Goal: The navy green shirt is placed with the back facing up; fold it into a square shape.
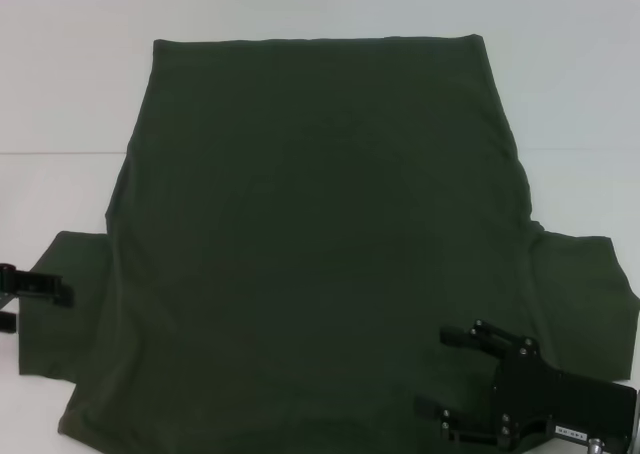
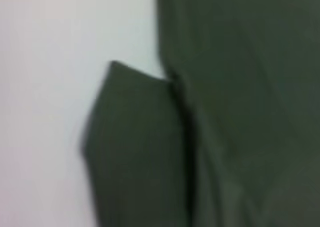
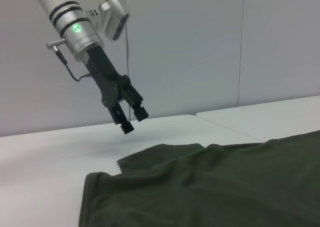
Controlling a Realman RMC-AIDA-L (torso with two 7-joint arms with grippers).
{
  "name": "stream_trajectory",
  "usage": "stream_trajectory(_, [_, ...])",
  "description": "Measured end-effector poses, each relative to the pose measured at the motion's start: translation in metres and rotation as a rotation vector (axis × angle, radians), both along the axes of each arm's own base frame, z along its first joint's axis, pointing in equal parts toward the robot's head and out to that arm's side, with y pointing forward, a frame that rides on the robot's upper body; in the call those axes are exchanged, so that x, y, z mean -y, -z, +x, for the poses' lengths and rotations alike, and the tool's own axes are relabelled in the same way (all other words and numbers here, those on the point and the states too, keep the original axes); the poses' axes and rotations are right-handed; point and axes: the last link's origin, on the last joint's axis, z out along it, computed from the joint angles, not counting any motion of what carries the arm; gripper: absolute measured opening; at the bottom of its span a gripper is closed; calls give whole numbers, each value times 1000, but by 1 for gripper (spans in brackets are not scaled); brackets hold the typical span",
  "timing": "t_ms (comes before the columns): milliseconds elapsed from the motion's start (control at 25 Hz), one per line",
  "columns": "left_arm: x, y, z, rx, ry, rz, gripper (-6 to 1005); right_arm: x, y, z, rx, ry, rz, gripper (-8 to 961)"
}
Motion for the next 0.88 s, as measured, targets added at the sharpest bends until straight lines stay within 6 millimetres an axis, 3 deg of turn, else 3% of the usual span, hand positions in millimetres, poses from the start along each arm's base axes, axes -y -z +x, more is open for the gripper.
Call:
stream_trajectory(240, [-7, -4, -5, -87, -96, 4, 924, -1, 1, -2, -4, 0, -11, 914])
stream_trajectory(880, [-17, 17, -11, -158, -90, 8, 920, -4, 0, -6, -11, -13, -11, 914])
